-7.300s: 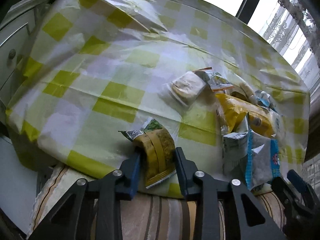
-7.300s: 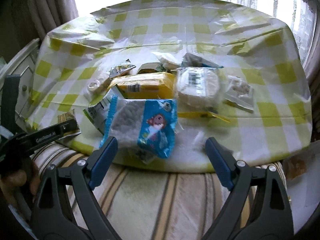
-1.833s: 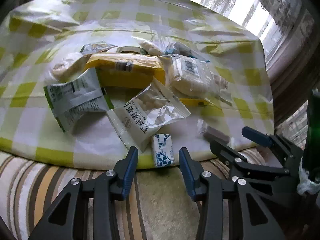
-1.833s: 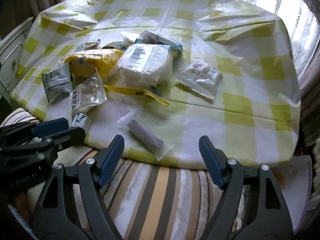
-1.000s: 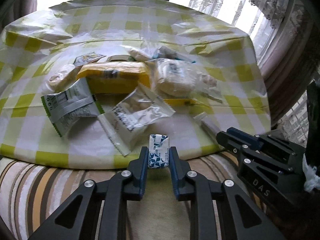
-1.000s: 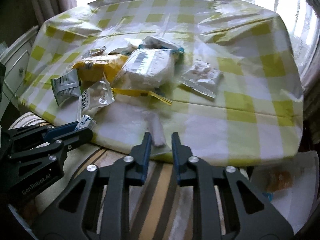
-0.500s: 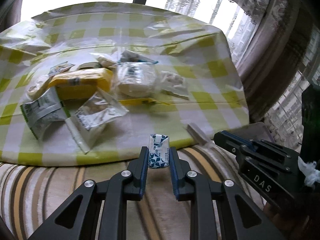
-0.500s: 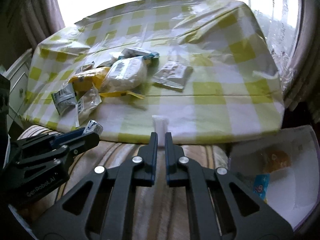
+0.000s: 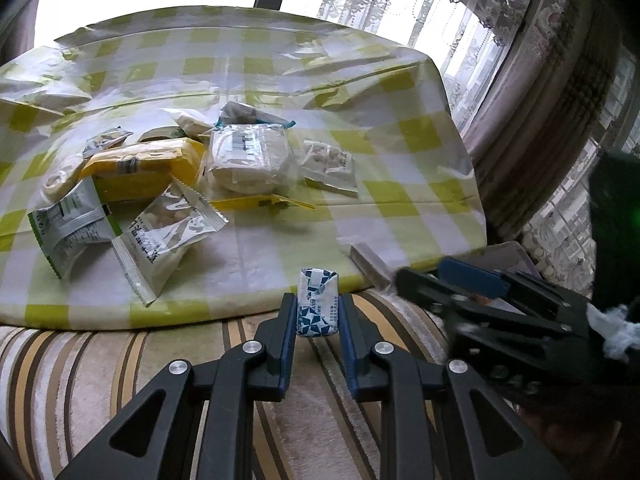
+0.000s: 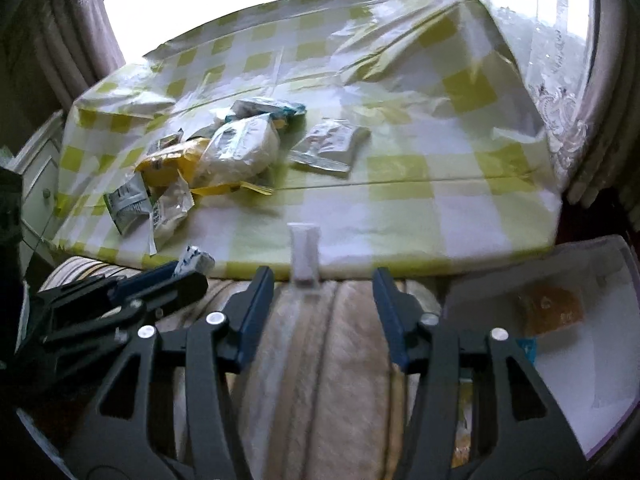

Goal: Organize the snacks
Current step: 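Carry both packets to the white box and open both grippers over it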

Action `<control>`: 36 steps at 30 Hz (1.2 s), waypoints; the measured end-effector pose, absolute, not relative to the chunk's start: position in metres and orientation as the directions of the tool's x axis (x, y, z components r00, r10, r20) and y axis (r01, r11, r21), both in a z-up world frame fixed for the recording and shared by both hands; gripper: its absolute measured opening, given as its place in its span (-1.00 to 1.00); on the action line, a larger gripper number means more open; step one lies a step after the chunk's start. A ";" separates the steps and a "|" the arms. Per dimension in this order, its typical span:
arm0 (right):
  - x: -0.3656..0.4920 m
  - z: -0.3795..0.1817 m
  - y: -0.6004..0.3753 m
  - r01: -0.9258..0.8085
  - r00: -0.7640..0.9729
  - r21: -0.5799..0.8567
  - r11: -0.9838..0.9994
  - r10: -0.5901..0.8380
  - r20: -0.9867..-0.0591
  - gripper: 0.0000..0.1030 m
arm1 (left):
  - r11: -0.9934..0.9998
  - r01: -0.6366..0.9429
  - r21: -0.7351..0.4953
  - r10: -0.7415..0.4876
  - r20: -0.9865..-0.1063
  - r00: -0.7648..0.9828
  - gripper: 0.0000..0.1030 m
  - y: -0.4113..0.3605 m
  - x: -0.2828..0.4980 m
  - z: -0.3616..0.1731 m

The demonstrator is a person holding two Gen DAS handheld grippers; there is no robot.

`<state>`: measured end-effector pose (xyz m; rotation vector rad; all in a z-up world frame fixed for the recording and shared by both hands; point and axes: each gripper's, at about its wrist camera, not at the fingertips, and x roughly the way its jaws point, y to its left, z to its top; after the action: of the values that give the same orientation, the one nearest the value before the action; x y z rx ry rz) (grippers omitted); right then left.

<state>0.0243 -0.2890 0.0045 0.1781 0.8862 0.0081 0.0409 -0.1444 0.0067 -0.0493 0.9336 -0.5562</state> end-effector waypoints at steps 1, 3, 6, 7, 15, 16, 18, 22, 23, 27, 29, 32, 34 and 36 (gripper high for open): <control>0.031 0.004 -0.283 0.042 0.625 0.150 0.988 0.091 -0.775 0.04 | 0.863 0.424 -0.276 -0.470 -0.748 0.468 -0.60 -0.143 0.042 0.006; 0.040 0.001 -0.276 0.035 0.610 0.111 0.993 0.067 -0.790 -0.04 | 0.861 0.420 -0.285 -0.474 -0.749 0.463 -0.60 -0.142 0.043 0.005; 0.056 -0.015 -0.272 0.023 0.548 0.102 0.995 0.073 -0.833 -0.33 | 0.863 0.421 -0.280 -0.470 -0.750 0.466 -0.60 -0.142 0.042 0.006; 0.059 -0.019 -0.270 0.017 0.531 0.102 0.995 0.077 -0.844 -0.41 | 0.861 0.421 -0.284 -0.473 -0.749 0.463 -0.60 -0.142 0.043 0.005; 0.036 -0.005 -0.284 0.058 0.602 0.114 0.992 0.056 -0.796 -0.47 | 0.849 0.446 -0.284 -0.488 -0.746 0.454 -0.60 -0.152 0.039 0.010; 0.031 -0.002 -0.289 0.071 0.612 0.118 0.990 0.050 -0.789 -0.47 | 0.840 0.461 -0.286 -0.499 -0.743 0.447 -0.60 -0.158 0.037 0.011; 0.016 0.005 -0.304 0.104 0.634 0.127 0.986 0.032 -0.772 -0.47 | 0.826 0.484 -0.288 -0.514 -0.738 0.438 -0.60 -0.167 0.033 0.014; -0.010 0.010 -0.336 0.185 0.645 0.142 0.972 -0.011 -0.764 -0.47 | 0.787 0.548 -0.282 -0.546 -0.731 0.408 -0.60 -0.196 0.021 0.020; -0.018 0.009 -0.344 0.205 0.642 0.140 0.969 -0.026 -0.766 -0.47 | 0.781 0.558 -0.282 -0.551 -0.731 0.403 -0.60 -0.201 0.018 0.021; -0.038 0.007 -0.368 0.266 0.635 0.141 0.954 -0.063 -0.770 -0.47 | 0.745 0.606 -0.277 -0.574 -0.729 0.372 -0.59 -0.225 0.006 0.025; -0.047 0.005 -0.378 0.295 0.631 0.142 0.945 -0.082 -0.771 -0.47 | 0.724 0.632 -0.277 -0.586 -0.730 0.352 -0.59 -0.238 -0.001 0.027; -0.060 0.005 -0.392 0.329 0.625 0.132 0.935 -0.111 -0.773 -0.47 | 0.695 0.661 -0.281 -0.602 -0.730 0.323 -0.59 -0.252 -0.009 0.027; -0.065 0.004 -0.400 0.349 0.620 0.132 0.928 -0.123 -0.775 -0.47 | 0.667 0.682 -0.299 -0.622 -0.727 0.290 -0.59 -0.260 -0.015 0.027; -0.069 0.002 -0.406 0.370 0.609 0.128 0.920 -0.136 -0.781 -0.47 | 0.643 0.696 -0.319 -0.639 -0.724 0.259 -0.53 -0.265 -0.018 0.026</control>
<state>-0.0690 -0.4062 0.0018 0.2909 0.8700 -0.2968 -0.0180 -0.2654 0.0263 0.0701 0.9456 -0.9055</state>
